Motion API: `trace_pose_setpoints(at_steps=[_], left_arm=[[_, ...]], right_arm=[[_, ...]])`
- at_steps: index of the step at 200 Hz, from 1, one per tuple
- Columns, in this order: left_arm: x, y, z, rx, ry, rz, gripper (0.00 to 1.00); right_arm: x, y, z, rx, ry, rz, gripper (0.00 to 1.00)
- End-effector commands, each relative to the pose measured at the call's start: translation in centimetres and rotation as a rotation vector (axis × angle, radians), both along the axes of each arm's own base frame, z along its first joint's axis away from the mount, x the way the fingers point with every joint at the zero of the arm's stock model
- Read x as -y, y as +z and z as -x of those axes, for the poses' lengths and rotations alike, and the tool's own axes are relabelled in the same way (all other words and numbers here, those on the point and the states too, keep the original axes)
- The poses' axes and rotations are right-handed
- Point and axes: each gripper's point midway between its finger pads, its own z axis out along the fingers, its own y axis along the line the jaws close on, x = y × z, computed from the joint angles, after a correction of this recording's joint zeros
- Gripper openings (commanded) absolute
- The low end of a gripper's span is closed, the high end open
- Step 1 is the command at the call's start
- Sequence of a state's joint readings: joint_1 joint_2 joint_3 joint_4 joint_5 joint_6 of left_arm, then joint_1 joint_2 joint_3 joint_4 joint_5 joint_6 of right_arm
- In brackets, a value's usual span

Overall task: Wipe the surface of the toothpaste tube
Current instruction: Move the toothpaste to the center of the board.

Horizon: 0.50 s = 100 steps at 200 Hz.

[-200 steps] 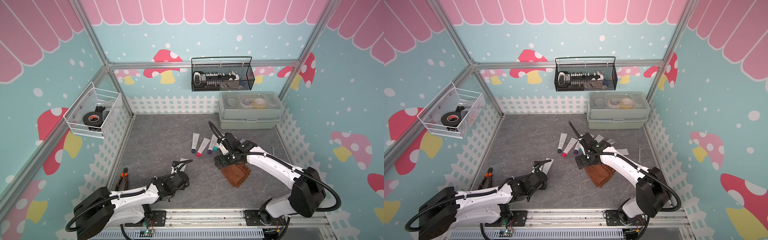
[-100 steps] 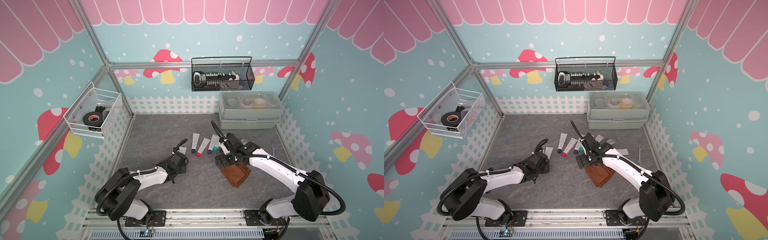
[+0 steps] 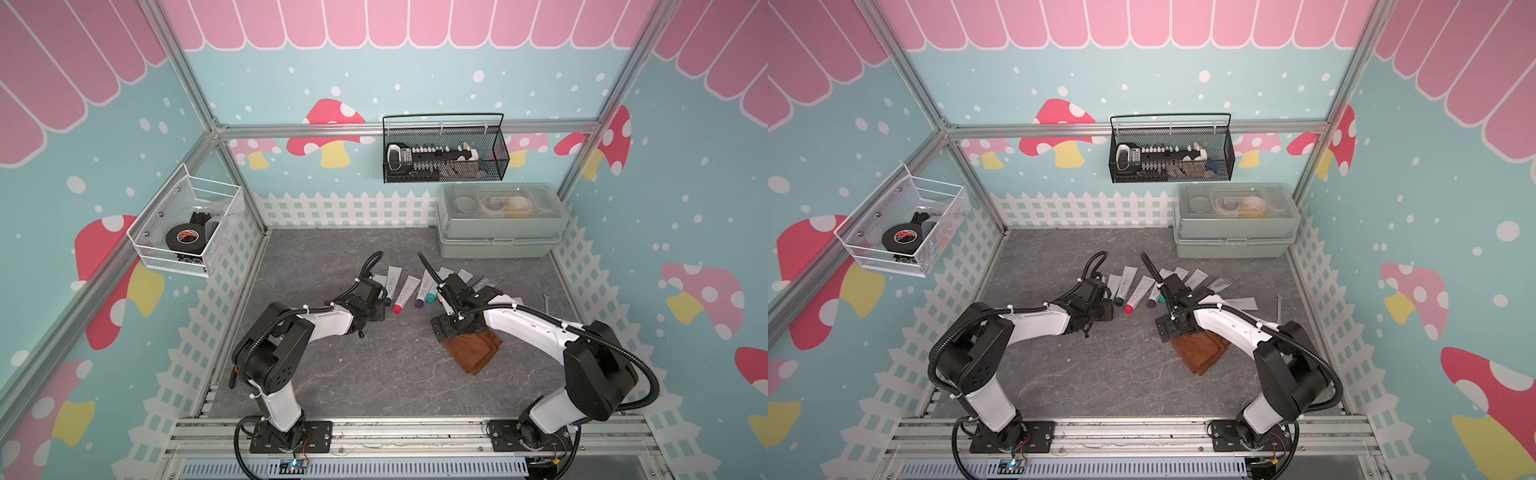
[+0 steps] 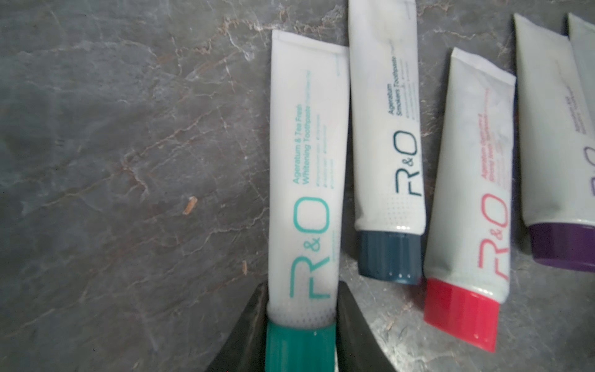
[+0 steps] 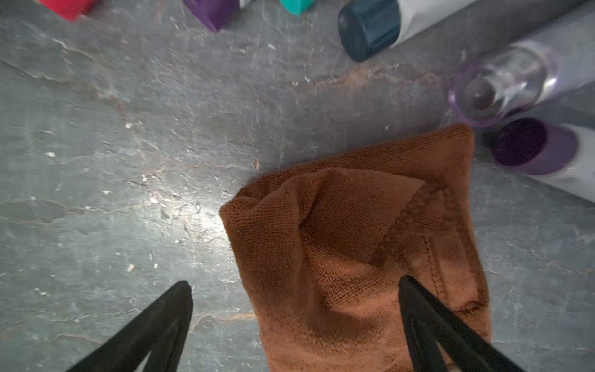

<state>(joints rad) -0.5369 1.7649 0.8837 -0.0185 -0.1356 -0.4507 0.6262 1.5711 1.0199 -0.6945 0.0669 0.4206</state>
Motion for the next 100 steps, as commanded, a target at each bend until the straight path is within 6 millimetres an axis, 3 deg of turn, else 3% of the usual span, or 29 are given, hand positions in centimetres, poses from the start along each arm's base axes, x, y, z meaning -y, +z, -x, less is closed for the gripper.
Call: trace_pose_setpoints(at_steps=[1,43,100], left_arm=[[0.7,0.5,-0.5,-0.005,-0.036,0.012,0.33],[0.6,2.4,0.3,0.020,-0.036,0.045,0.56],[-0.5,5.3,1.1,0.064,-0.021,0.043,0.61]], right_arm=[[0.0,-1.6,1.0,-0.052,0.000,-0.007,0.98],[0.7,-2.5,3.0,-0.072,0.020,0.057,0.98],[1.9,-4.4,5.2,-0.080,0.022,0.165,0.94]])
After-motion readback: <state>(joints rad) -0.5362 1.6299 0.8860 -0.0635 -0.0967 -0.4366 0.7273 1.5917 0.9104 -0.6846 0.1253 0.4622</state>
